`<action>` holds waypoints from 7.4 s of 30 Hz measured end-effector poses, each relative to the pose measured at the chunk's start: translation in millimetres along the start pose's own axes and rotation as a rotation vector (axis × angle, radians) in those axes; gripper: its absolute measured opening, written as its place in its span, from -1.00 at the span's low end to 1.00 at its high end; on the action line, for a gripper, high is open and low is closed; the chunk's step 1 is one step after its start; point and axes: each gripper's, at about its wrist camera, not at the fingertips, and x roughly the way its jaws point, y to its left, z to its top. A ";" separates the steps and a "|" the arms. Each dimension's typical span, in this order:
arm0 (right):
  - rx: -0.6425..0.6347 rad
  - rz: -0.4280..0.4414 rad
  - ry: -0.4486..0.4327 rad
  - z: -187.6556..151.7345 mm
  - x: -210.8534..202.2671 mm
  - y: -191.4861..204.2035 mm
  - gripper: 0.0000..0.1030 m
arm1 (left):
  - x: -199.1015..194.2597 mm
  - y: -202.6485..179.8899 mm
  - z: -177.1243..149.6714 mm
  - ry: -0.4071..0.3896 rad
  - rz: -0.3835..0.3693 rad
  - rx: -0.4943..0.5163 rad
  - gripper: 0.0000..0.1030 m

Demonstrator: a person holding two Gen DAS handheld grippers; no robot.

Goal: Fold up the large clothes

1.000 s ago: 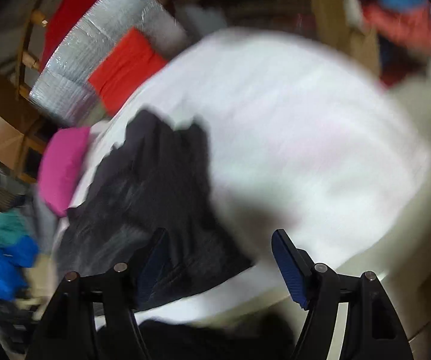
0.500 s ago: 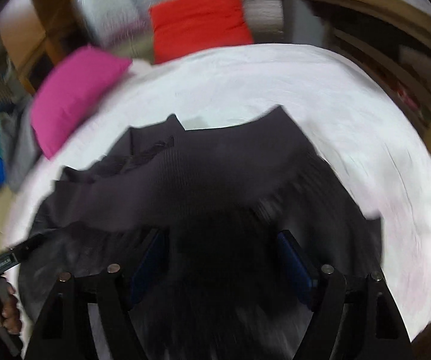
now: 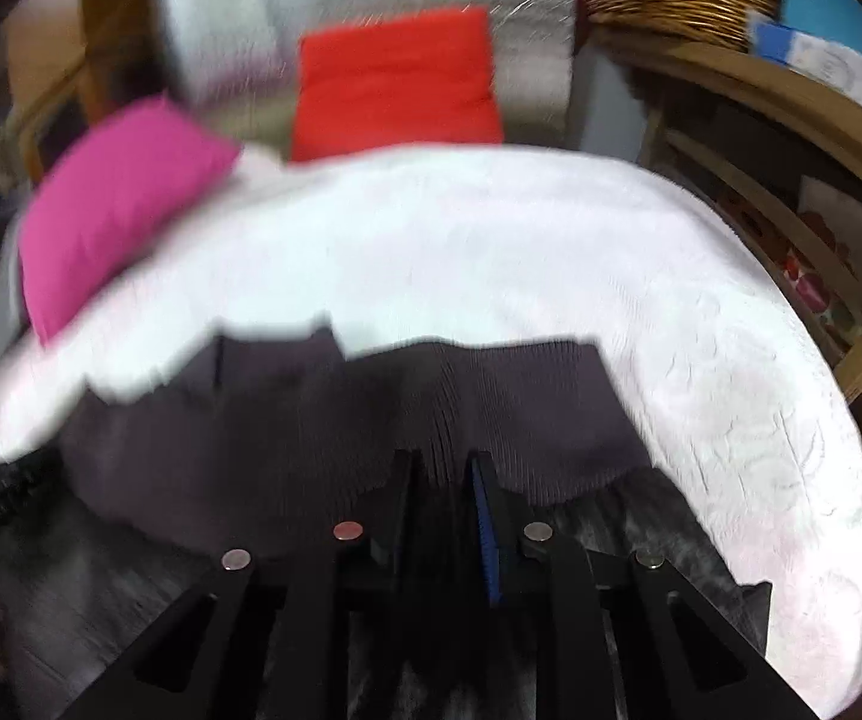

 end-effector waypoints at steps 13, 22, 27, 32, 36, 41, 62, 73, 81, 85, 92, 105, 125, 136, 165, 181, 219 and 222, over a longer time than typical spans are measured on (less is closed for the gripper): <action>0.364 0.265 0.030 -17.9 -10.5 -97.7 0.74 | -14.4 62.1 -32.4 0.111 -0.147 -0.111 0.08; 0.346 0.190 0.163 -85.1 -54.2 -159.7 0.76 | -55.2 148.2 -113.0 0.183 -0.154 -0.267 0.58; 0.374 0.323 0.263 -114.7 -26.9 -140.1 0.26 | -40.5 147.7 -132.3 0.204 -0.293 -0.441 0.61; 0.272 0.189 0.180 -95.3 -25.7 -106.9 -0.14 | -36.5 114.1 -124.0 0.092 -0.200 -0.361 0.02; 0.232 0.120 0.130 -75.1 -8.5 -91.2 -0.31 | -27.9 86.0 -108.2 0.019 -0.050 -0.290 -0.13; 0.325 0.139 0.053 -37.9 26.2 -98.6 -0.38 | 2.6 75.8 -71.3 -0.043 0.056 -0.284 -0.27; 0.185 0.153 0.100 -112.0 -52.3 -85.3 -0.16 | -70.8 75.2 -148.8 0.071 0.004 -0.171 0.40; 0.331 0.307 0.022 -57.7 -79.7 -124.8 0.49 | -93.3 112.4 -105.2 0.025 -0.060 -0.212 0.52; 0.547 0.481 0.233 -44.9 17.2 -172.3 0.53 | -23.9 153.8 -80.5 0.227 -0.298 -0.411 0.65; 0.517 0.594 0.362 -51.0 58.9 -156.0 0.56 | 14.9 139.8 -77.6 0.326 -0.440 -0.414 0.66; 0.396 0.587 0.361 -33.1 72.5 -113.2 0.54 | 31.6 103.0 -73.1 0.336 -0.628 -0.374 0.79; 0.358 0.471 0.194 -15.2 77.1 -75.2 -0.32 | 42.9 90.7 -27.7 0.212 -0.413 -0.358 -0.20; 0.419 0.421 0.004 -98.9 -84.1 -97.5 0.61 | -137.2 94.9 -150.5 -0.054 0.118 -0.104 0.46; 0.292 0.477 0.029 -119.4 -104.7 -29.4 0.61 | -194.0 47.5 -148.5 -0.203 0.212 0.013 0.49; 0.323 0.499 0.073 -128.8 -93.7 -10.8 0.61 | -170.1 45.0 -151.3 -0.141 0.270 0.010 0.49; 0.602 0.498 0.102 -122.2 -48.7 -80.9 0.61 | -86.3 98.9 -133.2 0.189 -0.193 -0.338 0.49; 0.598 0.393 0.024 -78.1 -51.8 -93.5 0.41 | -94.9 118.7 -107.2 0.015 -0.094 -0.519 0.33; 0.478 0.421 -0.044 -69.6 -74.5 -62.7 0.41 | -111.0 85.9 -93.4 -0.045 -0.013 -0.353 0.46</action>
